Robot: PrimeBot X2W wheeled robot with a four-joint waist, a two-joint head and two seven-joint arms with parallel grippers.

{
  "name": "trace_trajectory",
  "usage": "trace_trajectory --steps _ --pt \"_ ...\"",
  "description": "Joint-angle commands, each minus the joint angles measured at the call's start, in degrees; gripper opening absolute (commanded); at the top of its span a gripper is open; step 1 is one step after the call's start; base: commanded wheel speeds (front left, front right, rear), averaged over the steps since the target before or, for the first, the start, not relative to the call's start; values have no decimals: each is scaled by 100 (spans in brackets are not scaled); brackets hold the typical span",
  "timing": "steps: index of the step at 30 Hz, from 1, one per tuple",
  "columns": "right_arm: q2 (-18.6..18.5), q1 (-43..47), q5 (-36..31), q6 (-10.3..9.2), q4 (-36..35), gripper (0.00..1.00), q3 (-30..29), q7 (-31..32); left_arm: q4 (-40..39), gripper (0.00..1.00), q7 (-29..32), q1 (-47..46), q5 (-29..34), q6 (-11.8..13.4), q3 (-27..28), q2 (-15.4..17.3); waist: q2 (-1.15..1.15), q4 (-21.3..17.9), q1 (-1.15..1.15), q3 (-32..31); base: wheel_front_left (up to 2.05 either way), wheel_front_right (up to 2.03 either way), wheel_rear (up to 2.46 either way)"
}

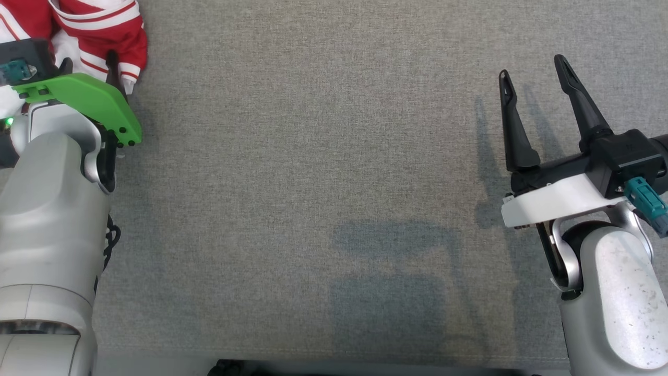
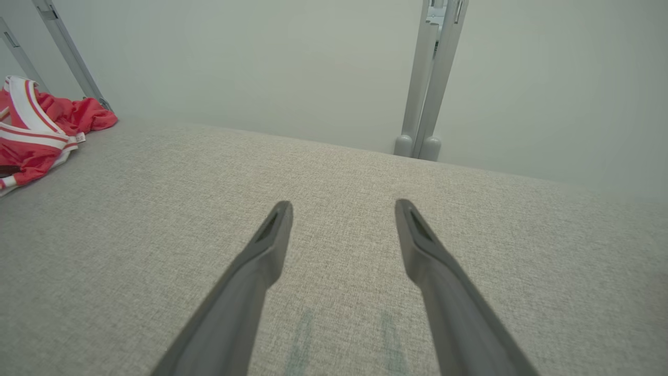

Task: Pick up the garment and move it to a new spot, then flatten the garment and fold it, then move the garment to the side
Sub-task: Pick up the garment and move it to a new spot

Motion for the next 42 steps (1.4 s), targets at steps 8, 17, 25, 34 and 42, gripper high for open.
trace_trajectory --steps 8,17,25,34,42 --pt "-16 71 0 -6 -105 100 31 46 335 0 -314 -227 -31 -122 -74 -9 -1 9 0 -16 0 0 0" --pt "-16 128 110 -6 57 100 -8 -74 386 0 -774 -418 53 -272 -185 93 -1 11 0 -246 0 0 0" --pt "-16 200 401 -6 448 100 7 -343 323 0 -877 -711 215 -455 -405 419 -1 -106 0 -802 0 0 0" --pt "-17 485 821 -6 1061 100 12 -741 82 0 -628 -938 389 -664 -836 645 -1 -412 0 -1664 0 0 0" --pt "-15 765 1011 -6 1394 100 95 -908 -486 0 -376 -601 275 -721 -1370 465 -1 -734 0 -2236 0 0 0"
